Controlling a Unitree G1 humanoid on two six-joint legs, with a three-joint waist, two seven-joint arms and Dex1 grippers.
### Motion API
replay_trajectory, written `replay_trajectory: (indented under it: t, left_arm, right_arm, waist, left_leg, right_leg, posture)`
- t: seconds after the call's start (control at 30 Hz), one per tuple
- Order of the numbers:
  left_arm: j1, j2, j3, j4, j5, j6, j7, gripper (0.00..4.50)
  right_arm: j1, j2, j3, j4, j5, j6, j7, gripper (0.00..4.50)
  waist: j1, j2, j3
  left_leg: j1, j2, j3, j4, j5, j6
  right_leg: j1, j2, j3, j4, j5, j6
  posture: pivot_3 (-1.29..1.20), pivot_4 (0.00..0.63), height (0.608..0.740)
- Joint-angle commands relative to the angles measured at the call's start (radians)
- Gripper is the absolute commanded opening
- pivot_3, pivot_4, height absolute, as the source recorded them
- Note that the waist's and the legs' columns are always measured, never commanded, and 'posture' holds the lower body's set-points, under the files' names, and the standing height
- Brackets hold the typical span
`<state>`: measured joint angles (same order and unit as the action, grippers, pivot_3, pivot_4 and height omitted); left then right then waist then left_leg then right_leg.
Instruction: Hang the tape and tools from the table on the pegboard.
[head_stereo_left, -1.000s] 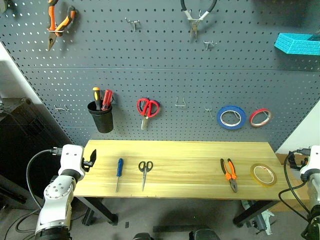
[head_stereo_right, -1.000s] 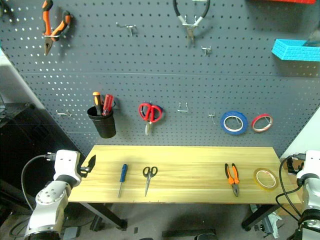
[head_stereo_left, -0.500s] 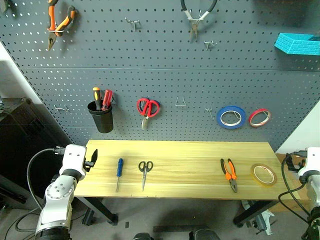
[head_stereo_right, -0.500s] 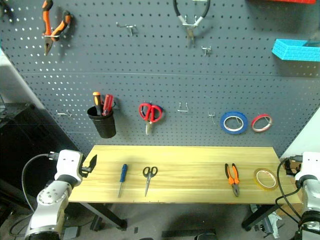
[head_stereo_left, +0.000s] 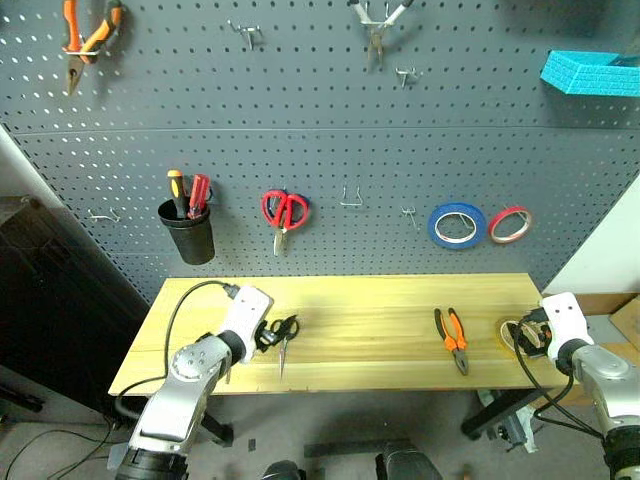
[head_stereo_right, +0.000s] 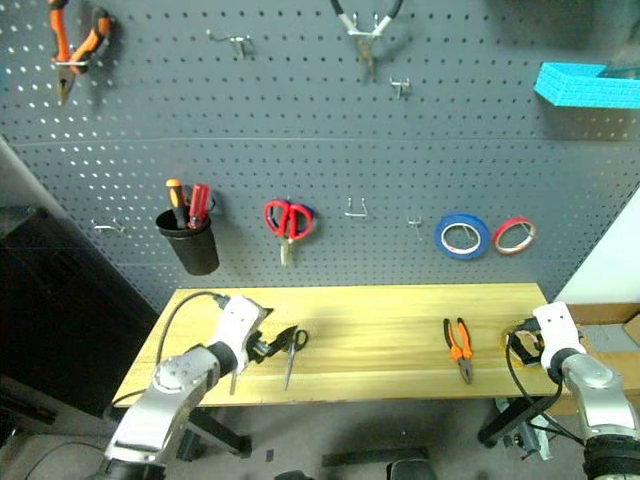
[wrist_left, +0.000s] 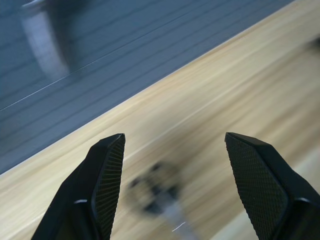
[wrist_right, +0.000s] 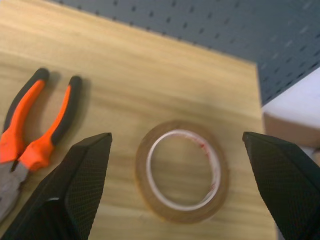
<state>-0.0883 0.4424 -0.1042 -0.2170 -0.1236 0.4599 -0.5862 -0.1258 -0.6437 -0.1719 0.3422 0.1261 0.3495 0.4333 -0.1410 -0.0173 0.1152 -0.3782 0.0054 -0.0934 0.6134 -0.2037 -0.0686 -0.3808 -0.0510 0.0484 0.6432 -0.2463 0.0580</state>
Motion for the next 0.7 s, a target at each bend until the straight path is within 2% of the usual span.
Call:
replay_trajectory:
  t: [0.03,0.17,0.23,0.37,0.57,0.7]
  left_arm:
    - [-0.098,0.029,-0.068,-0.043,-0.038,0.083,-0.099,3.38]
    - [-0.207,0.042,-0.155,-0.046,-0.044,0.104,-0.196,3.38]
    - [-0.231,0.051,-0.166,-0.043,-0.047,0.105,-0.219,3.38]
    - [-0.306,0.026,-0.188,-0.028,-0.053,0.111,-0.246,3.38]
    - [-0.337,0.010,-0.212,-0.036,-0.053,0.118,-0.271,3.38]
    - [-0.336,0.014,-0.223,-0.052,-0.055,0.121,-0.285,3.38]
  right_arm:
    - [-0.058,-0.001,0.014,0.007,0.010,0.095,0.031,4.50]
    - [-0.182,0.007,0.049,0.163,-0.022,0.099,0.038,4.50]
    - [-0.224,0.013,0.060,0.221,-0.033,0.088,0.040,4.50]
    - [-0.361,0.020,0.103,0.460,-0.082,0.012,0.058,4.50]
    - [-0.526,0.036,0.150,0.745,-0.138,-0.072,0.093,4.50]
    - [-0.595,0.048,0.162,0.864,-0.158,-0.060,0.114,4.50]
  waist:
    - [-0.006,-0.001,0.020]
    - [-0.020,-0.002,0.047]
    - [-0.029,-0.001,0.055]
    - [-0.032,-0.004,0.071]
    - [-0.031,-0.004,0.081]
    - [-0.031,-0.009,0.091]
  left_leg:
    - [-0.001,0.000,0.000,0.000,0.000,0.000]
    - [-0.006,0.001,0.001,-0.001,0.000,0.001]
    - [-0.008,0.002,0.002,-0.001,0.000,0.001]
    - [-0.008,0.004,0.002,-0.002,-0.004,0.006]
    - [-0.007,0.004,0.005,-0.003,-0.004,0.007]
    - [-0.006,0.004,0.009,-0.003,-0.004,0.007]
  right_leg:
    - [-0.001,0.000,0.000,0.000,0.000,0.000]
    - [-0.006,0.002,0.001,0.001,-0.001,0.000]
    - [-0.008,0.003,0.002,0.000,-0.001,0.000]
    - [-0.008,0.005,0.002,0.001,-0.001,0.005]
    - [-0.009,0.006,0.005,0.000,-0.001,0.006]
    - [-0.009,0.006,0.010,0.001,-0.001,0.007]
  posture:
    - [-0.22,0.158,0.740]
    - [-0.22,0.177,0.740]
    - [-0.22,0.180,0.740]
    - [-0.21,0.189,0.740]
    - [-0.19,0.196,0.740]
    - [-0.16,0.197,0.740]
